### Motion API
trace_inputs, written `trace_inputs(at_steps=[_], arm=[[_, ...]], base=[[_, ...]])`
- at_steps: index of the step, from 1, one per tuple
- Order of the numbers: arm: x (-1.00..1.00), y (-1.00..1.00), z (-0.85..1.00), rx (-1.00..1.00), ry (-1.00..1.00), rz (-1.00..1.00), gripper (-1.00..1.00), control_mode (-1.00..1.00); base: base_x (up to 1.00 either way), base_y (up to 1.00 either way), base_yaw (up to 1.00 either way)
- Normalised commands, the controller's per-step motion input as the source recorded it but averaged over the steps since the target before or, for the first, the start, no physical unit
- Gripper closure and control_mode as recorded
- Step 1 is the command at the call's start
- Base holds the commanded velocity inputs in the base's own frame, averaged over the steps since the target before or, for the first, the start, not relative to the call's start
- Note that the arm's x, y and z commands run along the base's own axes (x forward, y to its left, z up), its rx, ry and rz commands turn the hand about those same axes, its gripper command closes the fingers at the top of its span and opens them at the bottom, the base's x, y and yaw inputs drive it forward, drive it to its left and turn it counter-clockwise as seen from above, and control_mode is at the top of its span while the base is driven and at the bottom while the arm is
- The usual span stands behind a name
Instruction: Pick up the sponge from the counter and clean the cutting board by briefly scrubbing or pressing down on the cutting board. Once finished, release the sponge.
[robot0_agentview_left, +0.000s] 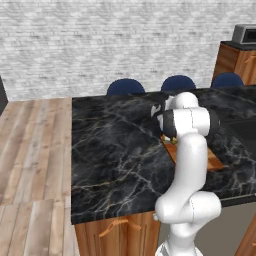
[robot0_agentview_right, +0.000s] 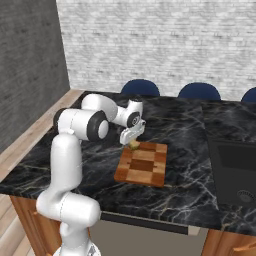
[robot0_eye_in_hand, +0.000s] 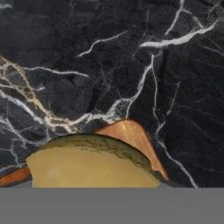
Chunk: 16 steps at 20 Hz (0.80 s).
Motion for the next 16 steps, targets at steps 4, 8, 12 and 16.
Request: trace_inputs(at_steps=[4, 8, 12, 16], arm=[[0.31, -0.3, 0.0, 0.01, -0.04, 0.0, 1.0, -1.0], [0.21, -0.49, -0.01, 0.03, -0.01, 0.0, 1.0, -1.0], [0.15, -0.5, -0.13, 0.01, 0.0, 0.0, 1.0, -1.0], [0.07, -0.44, -0.16, 0.0, 0.0, 0.0, 1.0, -1.0]], base=[[0.0, 0.0, 0.0], [0.0, 0.0, 0.0], [0.0, 0.0, 0.0], [0.0, 0.0, 0.0]])
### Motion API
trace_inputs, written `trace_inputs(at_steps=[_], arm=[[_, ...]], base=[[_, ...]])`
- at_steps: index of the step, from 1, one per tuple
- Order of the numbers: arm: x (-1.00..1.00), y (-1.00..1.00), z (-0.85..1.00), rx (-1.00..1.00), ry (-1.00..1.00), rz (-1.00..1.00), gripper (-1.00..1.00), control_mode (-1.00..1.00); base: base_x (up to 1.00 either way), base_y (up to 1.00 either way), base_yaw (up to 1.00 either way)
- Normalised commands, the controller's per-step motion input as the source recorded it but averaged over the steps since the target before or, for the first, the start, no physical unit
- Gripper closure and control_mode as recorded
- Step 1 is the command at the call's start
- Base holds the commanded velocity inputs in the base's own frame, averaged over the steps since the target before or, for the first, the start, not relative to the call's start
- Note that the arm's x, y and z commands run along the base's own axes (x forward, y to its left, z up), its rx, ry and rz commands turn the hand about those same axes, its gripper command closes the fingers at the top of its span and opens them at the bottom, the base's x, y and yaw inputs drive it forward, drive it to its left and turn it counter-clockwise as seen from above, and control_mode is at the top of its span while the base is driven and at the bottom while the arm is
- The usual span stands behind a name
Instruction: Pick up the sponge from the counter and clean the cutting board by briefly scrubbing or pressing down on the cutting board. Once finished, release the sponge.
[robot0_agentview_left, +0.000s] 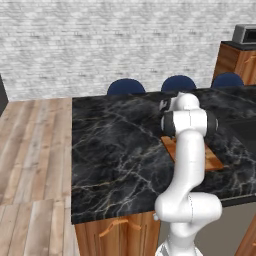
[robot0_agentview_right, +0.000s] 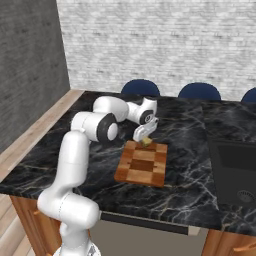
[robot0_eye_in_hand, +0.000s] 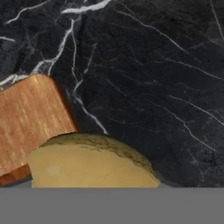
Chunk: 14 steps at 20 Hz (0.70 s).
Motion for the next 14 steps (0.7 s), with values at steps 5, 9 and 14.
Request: trace_inputs(at_steps=[5, 9, 14], arm=[[-0.2, -0.37, -0.12, 0.01, 0.0, 0.03, 1.0, -1.0], [-0.23, -0.2, -0.31, 0.0, 0.02, 0.05, 1.0, -1.0], [-0.33, -0.17, -0.31, 0.0, 0.01, 0.04, 1.0, -1.0]], base=[[0.0, 0.0, 0.0], [0.0, 0.0, 0.0], [0.0, 0.0, 0.0]])
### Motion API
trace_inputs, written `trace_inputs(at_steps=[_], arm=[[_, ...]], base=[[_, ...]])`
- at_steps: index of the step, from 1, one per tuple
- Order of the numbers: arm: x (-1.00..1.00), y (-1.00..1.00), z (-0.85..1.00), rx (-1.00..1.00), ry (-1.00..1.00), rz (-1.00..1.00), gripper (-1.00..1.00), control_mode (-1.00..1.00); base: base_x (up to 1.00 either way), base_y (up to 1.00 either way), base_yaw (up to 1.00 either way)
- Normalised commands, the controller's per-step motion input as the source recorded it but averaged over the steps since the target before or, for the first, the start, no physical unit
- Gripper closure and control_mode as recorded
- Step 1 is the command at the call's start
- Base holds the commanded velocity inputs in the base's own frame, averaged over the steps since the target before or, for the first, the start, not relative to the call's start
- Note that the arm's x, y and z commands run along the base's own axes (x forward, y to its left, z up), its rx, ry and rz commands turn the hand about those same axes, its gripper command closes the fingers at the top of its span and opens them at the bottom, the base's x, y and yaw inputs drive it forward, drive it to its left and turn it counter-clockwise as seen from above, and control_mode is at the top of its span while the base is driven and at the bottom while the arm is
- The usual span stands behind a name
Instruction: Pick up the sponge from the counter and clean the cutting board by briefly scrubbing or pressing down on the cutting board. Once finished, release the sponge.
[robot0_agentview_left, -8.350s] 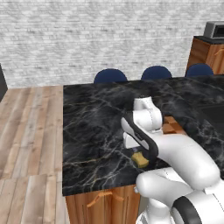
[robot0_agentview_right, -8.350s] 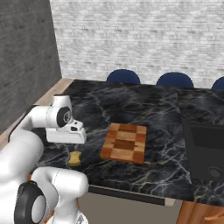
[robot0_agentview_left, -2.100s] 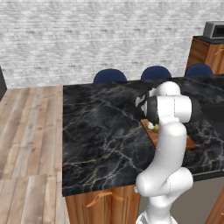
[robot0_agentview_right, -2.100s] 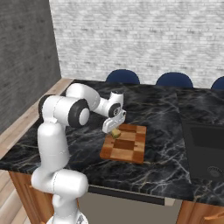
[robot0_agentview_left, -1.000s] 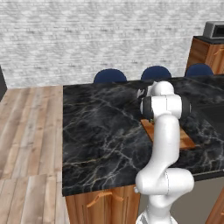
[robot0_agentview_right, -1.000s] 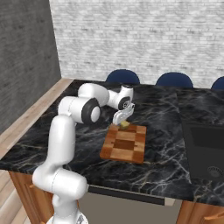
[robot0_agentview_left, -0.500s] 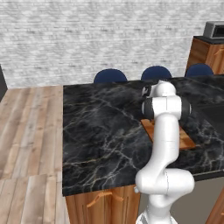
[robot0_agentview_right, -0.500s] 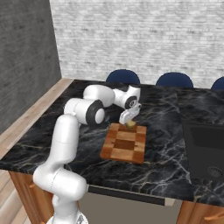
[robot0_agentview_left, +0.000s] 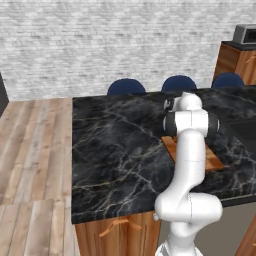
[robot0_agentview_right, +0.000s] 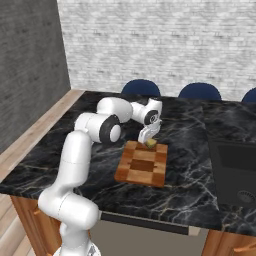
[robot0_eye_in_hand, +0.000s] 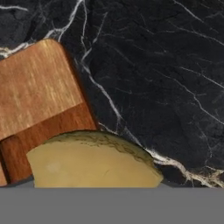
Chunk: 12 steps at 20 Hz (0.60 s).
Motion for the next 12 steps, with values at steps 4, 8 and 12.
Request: trace_inputs(at_steps=[4, 8, 12], arm=[[-0.52, -0.17, -0.27, 0.0, 0.0, 0.02, 1.0, -1.0], [-0.63, -0.11, -0.34, 0.0, 0.0, 0.0, 1.0, -1.0], [-0.72, -0.08, -0.4, 0.0, 0.0, 0.0, 1.0, -1.0]], base=[[0.0, 0.0, 0.0], [0.0, 0.0, 0.0], [0.0, 0.0, 0.0]])
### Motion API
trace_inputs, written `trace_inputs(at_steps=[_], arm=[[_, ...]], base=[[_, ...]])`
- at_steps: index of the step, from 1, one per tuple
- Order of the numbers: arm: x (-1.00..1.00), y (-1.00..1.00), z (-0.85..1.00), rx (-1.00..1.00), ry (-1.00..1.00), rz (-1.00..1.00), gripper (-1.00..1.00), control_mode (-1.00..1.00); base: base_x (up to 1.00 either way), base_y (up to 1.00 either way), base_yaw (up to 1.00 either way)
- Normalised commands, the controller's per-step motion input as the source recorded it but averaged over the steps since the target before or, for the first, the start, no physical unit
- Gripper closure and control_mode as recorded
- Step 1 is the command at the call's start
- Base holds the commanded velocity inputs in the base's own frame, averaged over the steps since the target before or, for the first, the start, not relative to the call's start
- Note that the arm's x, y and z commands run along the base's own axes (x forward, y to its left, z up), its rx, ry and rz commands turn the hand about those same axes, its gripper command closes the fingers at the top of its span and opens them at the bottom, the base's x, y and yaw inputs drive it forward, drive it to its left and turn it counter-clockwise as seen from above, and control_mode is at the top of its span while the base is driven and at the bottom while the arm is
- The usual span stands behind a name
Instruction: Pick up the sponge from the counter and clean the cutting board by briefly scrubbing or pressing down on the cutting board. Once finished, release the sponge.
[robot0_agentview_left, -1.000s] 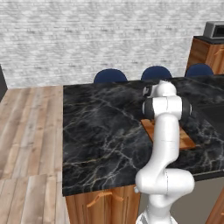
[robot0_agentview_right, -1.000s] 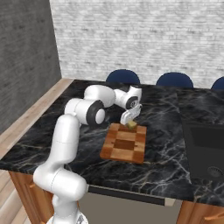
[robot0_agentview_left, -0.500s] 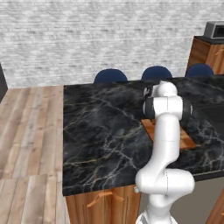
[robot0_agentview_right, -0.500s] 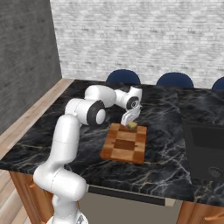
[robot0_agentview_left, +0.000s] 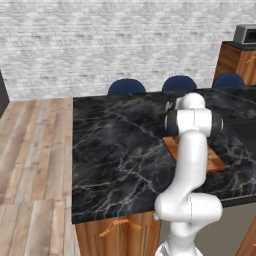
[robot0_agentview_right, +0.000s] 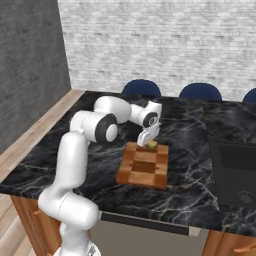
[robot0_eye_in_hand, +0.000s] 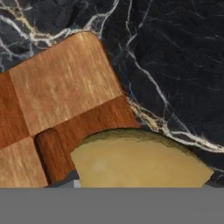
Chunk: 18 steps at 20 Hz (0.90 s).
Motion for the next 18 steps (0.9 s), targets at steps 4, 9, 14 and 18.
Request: trace_inputs(at_steps=[4, 9, 14, 18], arm=[[-0.77, -0.06, -0.29, 0.0, 0.0, 0.0, 1.0, -1.0], [-0.7, -0.07, -0.11, 0.0, 0.0, 0.0, 1.0, -1.0], [-0.45, -0.05, 0.0, 0.0, -0.14, 0.0, 1.0, -1.0], [-0.29, -0.02, -0.08, 0.0, -0.11, 0.0, 1.0, -1.0]], base=[[0.0, 0.0, 0.0], [0.0, 0.0, 0.0], [0.0, 0.0, 0.0], [0.0, 0.0, 0.0]])
